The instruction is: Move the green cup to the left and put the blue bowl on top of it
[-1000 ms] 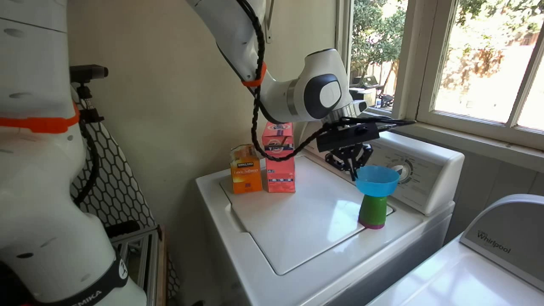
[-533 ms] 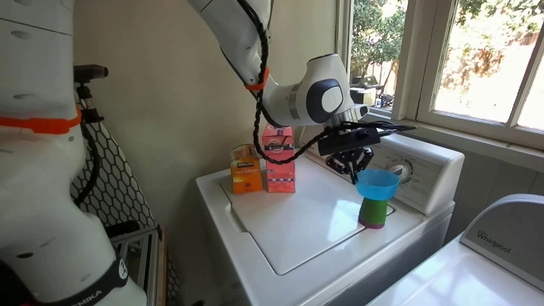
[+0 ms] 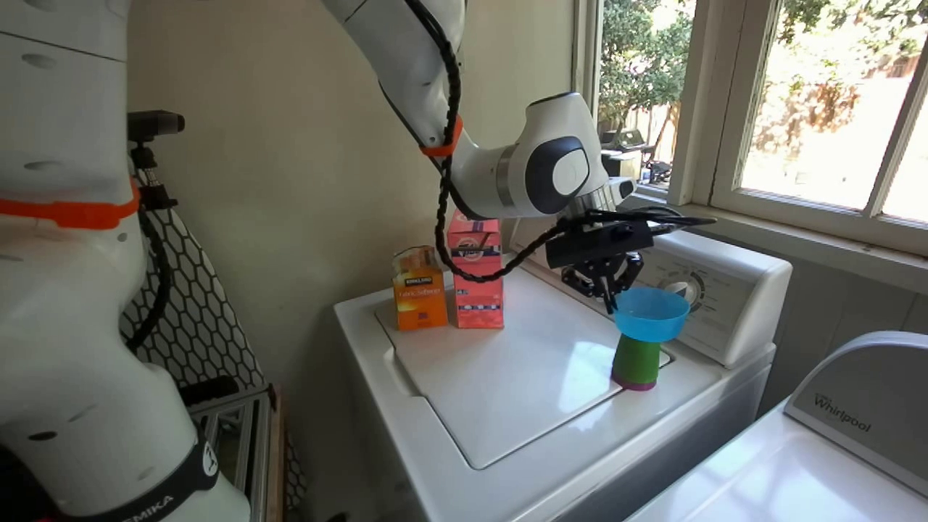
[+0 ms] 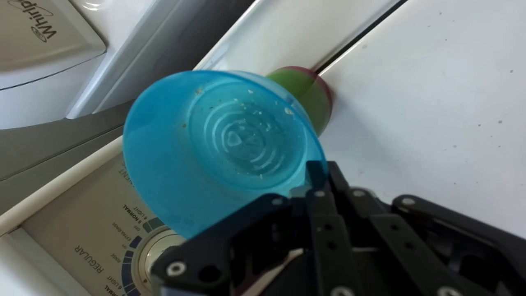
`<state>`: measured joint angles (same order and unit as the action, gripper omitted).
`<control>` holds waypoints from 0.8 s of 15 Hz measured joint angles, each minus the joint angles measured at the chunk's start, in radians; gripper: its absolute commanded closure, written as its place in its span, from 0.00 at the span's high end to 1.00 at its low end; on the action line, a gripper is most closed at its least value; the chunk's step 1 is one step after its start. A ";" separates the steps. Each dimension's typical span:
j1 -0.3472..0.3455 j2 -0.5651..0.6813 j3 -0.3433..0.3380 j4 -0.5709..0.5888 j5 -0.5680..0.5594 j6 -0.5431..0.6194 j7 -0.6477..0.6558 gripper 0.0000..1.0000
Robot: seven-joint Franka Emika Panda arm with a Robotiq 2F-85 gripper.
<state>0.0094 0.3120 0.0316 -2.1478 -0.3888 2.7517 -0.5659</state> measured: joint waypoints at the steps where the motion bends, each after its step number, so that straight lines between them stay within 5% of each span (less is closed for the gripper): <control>1: 0.000 0.000 0.000 0.000 0.000 0.002 0.002 0.01; 12: 0.009 -0.004 0.000 -0.004 -0.005 0.014 0.076 0.01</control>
<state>0.0185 0.3082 0.0316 -2.1515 -0.3935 2.7659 -0.4897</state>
